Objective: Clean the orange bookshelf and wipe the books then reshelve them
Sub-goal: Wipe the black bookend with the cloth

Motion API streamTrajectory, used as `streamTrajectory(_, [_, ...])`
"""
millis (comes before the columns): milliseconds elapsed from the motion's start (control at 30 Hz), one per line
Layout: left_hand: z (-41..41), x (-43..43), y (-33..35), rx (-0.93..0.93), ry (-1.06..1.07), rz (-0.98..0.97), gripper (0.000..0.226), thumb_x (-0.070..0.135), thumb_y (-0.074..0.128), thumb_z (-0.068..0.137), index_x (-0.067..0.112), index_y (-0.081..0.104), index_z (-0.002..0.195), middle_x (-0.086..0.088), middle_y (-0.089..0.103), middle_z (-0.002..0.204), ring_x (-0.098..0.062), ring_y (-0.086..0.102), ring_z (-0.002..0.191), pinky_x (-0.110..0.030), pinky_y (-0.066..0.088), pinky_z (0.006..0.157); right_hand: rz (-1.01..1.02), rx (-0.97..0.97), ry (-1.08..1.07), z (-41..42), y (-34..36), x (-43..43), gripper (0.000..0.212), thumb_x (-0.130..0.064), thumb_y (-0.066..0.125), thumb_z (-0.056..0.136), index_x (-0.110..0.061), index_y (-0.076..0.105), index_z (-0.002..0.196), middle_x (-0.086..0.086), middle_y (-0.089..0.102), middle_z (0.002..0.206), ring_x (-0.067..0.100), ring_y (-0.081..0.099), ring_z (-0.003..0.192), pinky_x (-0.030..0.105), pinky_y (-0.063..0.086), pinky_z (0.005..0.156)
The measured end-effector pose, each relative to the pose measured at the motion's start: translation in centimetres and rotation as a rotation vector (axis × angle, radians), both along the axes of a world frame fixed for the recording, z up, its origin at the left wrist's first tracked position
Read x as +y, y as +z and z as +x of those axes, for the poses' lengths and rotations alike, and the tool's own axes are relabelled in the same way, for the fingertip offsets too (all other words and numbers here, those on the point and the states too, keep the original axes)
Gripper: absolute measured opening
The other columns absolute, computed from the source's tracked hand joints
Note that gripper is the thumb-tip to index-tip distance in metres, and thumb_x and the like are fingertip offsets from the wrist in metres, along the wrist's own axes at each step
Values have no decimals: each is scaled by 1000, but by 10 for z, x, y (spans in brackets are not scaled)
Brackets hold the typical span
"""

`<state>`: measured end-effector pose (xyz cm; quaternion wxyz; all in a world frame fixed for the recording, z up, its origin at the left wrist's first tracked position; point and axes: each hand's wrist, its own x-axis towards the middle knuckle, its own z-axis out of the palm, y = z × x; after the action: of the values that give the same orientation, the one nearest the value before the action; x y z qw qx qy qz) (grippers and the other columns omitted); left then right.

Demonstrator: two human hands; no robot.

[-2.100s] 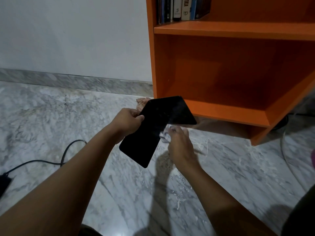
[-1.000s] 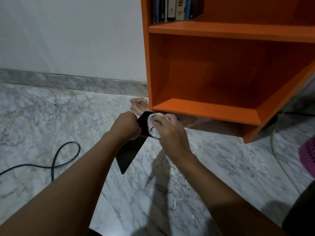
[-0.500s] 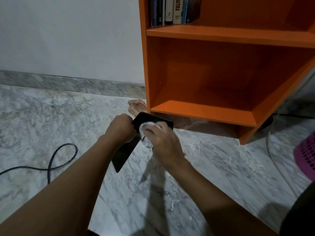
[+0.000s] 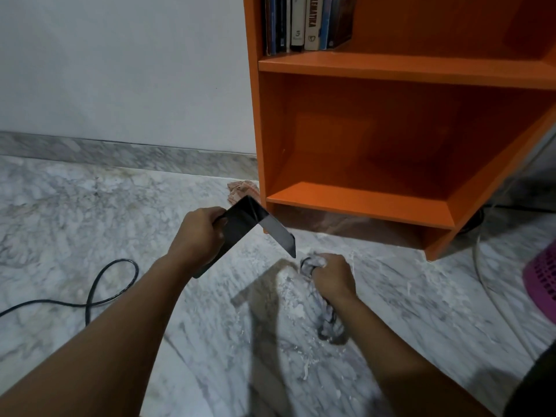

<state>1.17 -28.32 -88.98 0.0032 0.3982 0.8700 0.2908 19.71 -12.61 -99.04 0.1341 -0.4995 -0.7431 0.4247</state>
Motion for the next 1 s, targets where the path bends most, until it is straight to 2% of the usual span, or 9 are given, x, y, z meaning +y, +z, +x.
streamTrajectory(133, [-1,-7,-8,-12,-95,54,15,4,55,95,2,68,89,-15,67,74,-28,59,66,-36,41,57,-435,366,-230,-5,20,6,16,-6,52,88,-12,66,85,16,64,77,23,53,70,31,40,65])
streamTrajectory(200, [0,-8,-8,-25,-116,73,15,6,55,96,7,70,94,-10,69,76,-23,61,68,-31,44,59,-568,416,-222,-11,24,3,17,-15,56,88,-15,69,98,14,73,93,27,67,85,36,53,81])
streamTrajectory(267, [1,-7,-7,-25,-121,94,16,7,56,96,8,72,98,-7,70,79,-19,63,70,-20,42,58,-621,407,-188,-16,23,-1,26,-27,60,84,-16,70,105,11,74,100,31,68,97,48,52,95])
streamTrajectory(367, [2,-7,-5,-36,-124,112,16,6,56,95,7,72,99,-7,72,81,-21,65,73,-21,44,60,-683,423,-124,-16,30,-9,29,-30,60,88,-11,71,108,12,75,101,32,69,97,45,53,93])
streamTrajectory(567, [3,1,5,-49,-102,48,11,14,60,95,10,69,91,-3,66,74,-17,60,68,-24,41,56,-525,415,37,-13,38,-13,11,-14,58,90,-10,69,90,9,73,83,25,68,75,25,51,63])
streamTrajectory(667, [4,4,7,-11,-165,17,12,11,61,94,8,72,95,-1,67,75,-15,58,67,-22,39,56,-392,361,163,-12,35,-19,17,-5,55,90,-10,58,75,5,57,64,12,50,51,18,37,46])
streamTrajectory(767, [4,2,4,-2,-211,15,13,8,62,93,7,74,97,-7,73,83,-21,64,72,-32,47,64,-205,340,167,-13,32,-23,19,-2,52,88,-10,63,76,0,52,57,9,36,43,22,29,46])
streamTrajectory(900, [3,4,3,31,-210,13,15,6,60,94,6,74,97,-11,73,81,-27,64,71,-41,48,65,-157,534,-181,-18,54,-30,20,-13,53,90,-21,57,72,-4,53,59,11,43,48,19,34,44])
streamTrajectory(1000, [3,7,4,61,-239,-21,14,4,59,93,7,73,90,-9,70,73,-25,61,62,-39,44,57,-98,659,-65,-28,75,-46,12,-18,56,89,-23,63,80,5,63,77,17,55,57,25,46,52])
